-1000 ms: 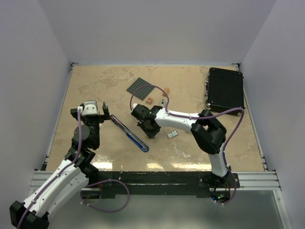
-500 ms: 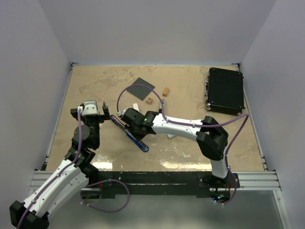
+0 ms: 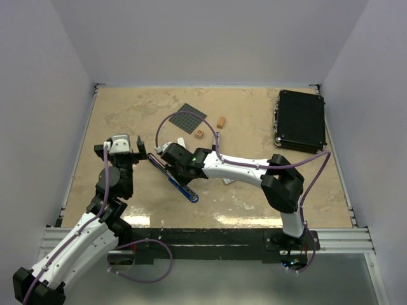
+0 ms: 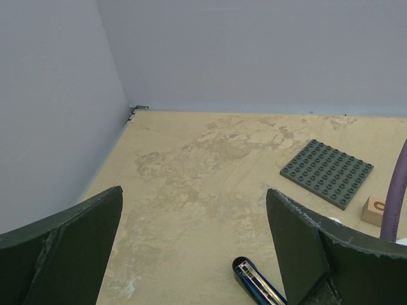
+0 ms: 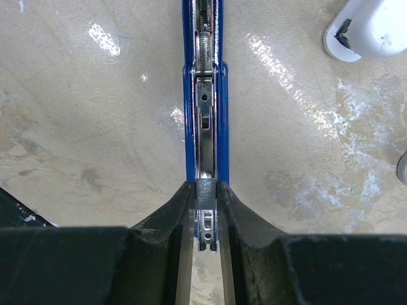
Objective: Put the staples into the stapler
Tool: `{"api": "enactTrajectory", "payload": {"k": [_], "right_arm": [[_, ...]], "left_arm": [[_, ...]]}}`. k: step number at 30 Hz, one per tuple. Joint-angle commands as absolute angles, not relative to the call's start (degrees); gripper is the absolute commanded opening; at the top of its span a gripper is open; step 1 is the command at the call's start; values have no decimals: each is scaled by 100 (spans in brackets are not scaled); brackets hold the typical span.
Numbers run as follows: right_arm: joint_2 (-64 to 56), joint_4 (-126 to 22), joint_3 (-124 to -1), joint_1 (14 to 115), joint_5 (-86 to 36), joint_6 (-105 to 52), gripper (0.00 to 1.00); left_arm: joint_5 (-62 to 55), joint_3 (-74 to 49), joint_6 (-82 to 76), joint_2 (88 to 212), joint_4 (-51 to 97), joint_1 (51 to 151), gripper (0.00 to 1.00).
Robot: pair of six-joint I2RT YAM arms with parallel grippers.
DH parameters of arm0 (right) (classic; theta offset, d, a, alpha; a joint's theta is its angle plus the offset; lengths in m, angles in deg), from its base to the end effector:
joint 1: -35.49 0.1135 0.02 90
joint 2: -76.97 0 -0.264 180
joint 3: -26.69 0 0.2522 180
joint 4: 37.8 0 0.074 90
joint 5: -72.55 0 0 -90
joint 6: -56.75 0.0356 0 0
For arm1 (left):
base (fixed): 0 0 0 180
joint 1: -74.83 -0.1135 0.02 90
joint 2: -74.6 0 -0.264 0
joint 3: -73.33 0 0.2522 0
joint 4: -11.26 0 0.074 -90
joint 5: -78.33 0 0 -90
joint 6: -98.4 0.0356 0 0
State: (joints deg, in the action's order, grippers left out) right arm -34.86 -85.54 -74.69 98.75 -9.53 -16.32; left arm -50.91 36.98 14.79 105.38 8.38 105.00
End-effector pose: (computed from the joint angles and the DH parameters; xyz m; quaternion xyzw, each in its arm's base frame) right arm 0.1951 0.3763 0.2200 -0.3600 0.8895 0.1253 0.2519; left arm 0.1364 -0.0532 0.2880 -0.0485 0.6639 0.0676 0.7432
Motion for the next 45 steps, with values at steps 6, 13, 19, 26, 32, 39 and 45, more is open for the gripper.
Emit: {"api": "enactTrajectory", "payload": {"k": [6, 13, 19, 26, 32, 39, 45], "right_arm": [[-3570, -8294, -7330, 9877, -1007, -1602, 22], [-3605, -8215, -7215, 9877, -1068, -1594, 22], [-3623, -8197, -7171, 9877, -1112, -1593, 22], [-3623, -8171, -7145, 9877, -1139, -1602, 22], [-3605, -8180, -7171, 9868, -1139, -1594, 22], [-3482, -8233, -7277, 9877, -1051, -1611, 22], [-3535, -8241, -7286, 9868, -1112, -1655, 21]], "left_arm": [[-5104, 3724, 1323, 10509, 569, 10533, 100], [-5104, 3715, 1323, 10501, 560, 10533, 99], [-5087, 3724, 1332, 10509, 560, 10533, 99], [-5087, 3715, 1332, 10509, 569, 10533, 99], [-5078, 3724, 1323, 10509, 560, 10533, 99], [-5069, 3715, 1323, 10510, 569, 10533, 99], [-5060, 3724, 1323, 10518, 560, 10533, 99]]}}
